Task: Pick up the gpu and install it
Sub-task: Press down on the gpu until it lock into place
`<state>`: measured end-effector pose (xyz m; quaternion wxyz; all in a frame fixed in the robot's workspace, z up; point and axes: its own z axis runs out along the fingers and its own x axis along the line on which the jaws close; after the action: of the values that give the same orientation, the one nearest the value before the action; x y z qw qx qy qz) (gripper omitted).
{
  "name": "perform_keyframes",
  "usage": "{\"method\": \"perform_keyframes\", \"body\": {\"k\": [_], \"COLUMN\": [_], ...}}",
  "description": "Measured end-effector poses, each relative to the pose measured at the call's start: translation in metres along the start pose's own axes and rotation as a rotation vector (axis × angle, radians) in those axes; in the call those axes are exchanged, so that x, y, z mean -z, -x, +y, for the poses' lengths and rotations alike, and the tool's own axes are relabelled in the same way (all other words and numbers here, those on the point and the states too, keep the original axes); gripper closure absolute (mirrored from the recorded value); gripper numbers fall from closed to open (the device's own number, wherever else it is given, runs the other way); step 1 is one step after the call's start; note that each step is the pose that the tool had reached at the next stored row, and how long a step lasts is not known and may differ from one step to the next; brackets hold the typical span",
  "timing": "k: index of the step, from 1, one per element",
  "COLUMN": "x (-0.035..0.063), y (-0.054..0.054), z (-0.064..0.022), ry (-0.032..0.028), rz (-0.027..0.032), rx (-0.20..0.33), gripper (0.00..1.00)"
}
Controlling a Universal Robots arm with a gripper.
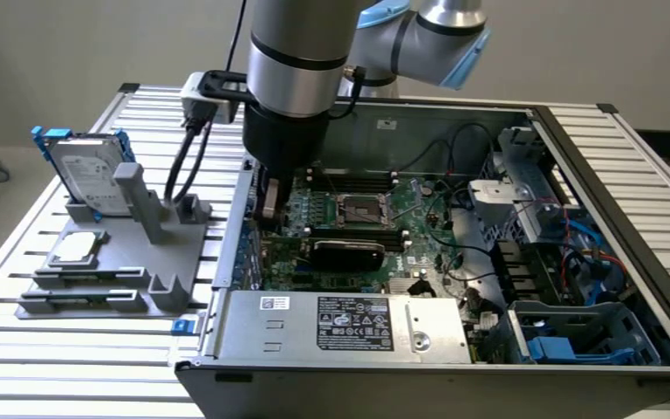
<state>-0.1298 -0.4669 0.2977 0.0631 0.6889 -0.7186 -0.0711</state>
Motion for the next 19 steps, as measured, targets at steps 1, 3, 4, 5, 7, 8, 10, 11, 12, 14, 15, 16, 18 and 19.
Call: {"method": "perform_keyframes", "body": {"k": [1, 3, 4, 5, 7, 8, 10, 11, 12, 14, 15, 16, 18, 19], "x": [0.0000, -0.0001, -0.0001, -0.0001, -0.0001, -0.0001, -0.0001, -0.0001, -0.0001, 0.0006, 0.0014, 0.0022, 0.0029, 0.0029], "y": [0.0002, 0.0003, 0.0003, 0.0003, 0.0003, 0.0002, 0.0002, 0.0002, 0.0002, 0.0003, 0.0003, 0.0003, 0.0003, 0.0003], "z": [0.0001, 0.0003, 0.0004, 0.0004, 0.0005, 0.0005, 0.0005, 0.0005, 0.0005, 0.0006, 0.0008, 0.0010, 0.0010, 0.0010], "ry": [0.0001, 0.0009, 0.0017, 0.0023, 0.0031, 0.0033, 0.0034, 0.0034, 0.0035, 0.0043, 0.0048, 0.0055, 0.0063, 0.0065], "rz": [-0.0005, -0.0015, -0.0016, -0.0018, -0.0019, -0.0018, -0.0014, -0.0011, -0.0008, -0.0007, -0.0006, -0.0007, -0.0008, -0.0009], "rx": [-0.003, -0.007, -0.008, -0.010, -0.010, -0.010, -0.010, -0.010, -0.010, -0.010, -0.010, -0.011, -0.010, -0.010], "gripper": [0.89, 0.89, 0.89, 0.89, 0.89, 0.89, 0.89, 0.89, 0.89, 0.89, 0.89, 0.89, 0.89, 0.89]}}
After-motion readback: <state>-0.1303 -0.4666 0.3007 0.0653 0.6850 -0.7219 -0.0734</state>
